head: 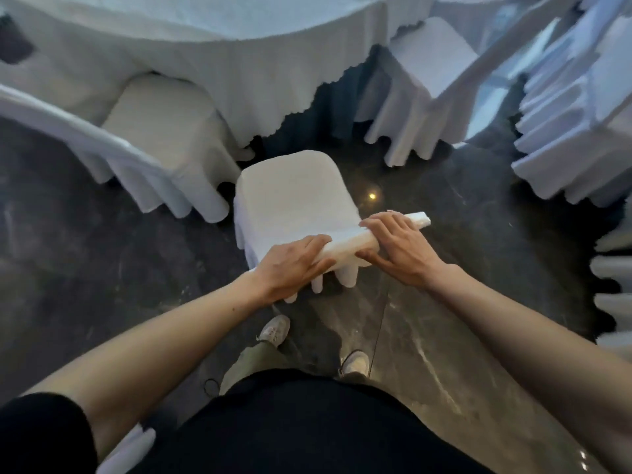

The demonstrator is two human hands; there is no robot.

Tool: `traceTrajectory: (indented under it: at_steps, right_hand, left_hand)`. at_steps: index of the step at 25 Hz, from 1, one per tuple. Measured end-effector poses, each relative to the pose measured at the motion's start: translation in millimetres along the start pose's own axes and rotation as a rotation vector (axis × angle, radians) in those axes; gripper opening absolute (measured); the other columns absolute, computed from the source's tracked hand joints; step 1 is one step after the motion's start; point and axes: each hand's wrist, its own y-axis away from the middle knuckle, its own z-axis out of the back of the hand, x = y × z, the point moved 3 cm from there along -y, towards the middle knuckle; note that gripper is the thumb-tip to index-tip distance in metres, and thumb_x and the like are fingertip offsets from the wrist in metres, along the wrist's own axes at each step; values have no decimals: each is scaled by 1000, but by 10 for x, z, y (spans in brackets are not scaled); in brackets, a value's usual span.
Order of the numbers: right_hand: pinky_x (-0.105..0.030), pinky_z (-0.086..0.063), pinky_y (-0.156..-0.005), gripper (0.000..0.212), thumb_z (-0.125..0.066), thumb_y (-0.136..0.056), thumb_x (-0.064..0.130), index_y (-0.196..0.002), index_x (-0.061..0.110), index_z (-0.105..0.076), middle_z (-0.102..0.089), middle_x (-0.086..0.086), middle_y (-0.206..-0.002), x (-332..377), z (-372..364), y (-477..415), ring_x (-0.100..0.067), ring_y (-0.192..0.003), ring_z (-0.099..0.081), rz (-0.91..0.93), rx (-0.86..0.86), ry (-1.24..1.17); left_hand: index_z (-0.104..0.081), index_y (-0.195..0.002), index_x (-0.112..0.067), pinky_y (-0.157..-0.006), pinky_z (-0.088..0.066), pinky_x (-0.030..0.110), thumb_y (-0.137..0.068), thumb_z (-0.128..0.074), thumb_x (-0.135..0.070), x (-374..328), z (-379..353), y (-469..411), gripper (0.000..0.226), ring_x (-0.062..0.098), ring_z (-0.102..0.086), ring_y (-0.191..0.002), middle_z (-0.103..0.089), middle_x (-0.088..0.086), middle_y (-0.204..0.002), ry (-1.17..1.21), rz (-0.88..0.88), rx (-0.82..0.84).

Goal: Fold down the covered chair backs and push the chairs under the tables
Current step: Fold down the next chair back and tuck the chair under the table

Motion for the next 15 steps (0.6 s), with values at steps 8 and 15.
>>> traceTrajectory:
  at_steps: [8,15]
  right_hand:
    - [-45,-40,-92,41,-40,-96,54,-112,18,-50,-51,-3,-109,-242,-35,-69,-24,-100,-48,57,-47,-23]
    - [-44,-43,-84,47,-38,-95,57,-106,15,-54,-51,-4,-100,-538,48,-355,-24,-89,-48,107,-86,12]
  left_hand:
    - [-48,-111,-19,-50,-33,29,-96,-31,-57,-120,-36,-22,44,24,-59,-63,-64,1,-92,-242,50,-266]
    - [-47,-107,-16,-40,-38,26,-100,-23,-56,7,28,-377,47,21,-59,-54,-66,0,-84,-303,-87,-367]
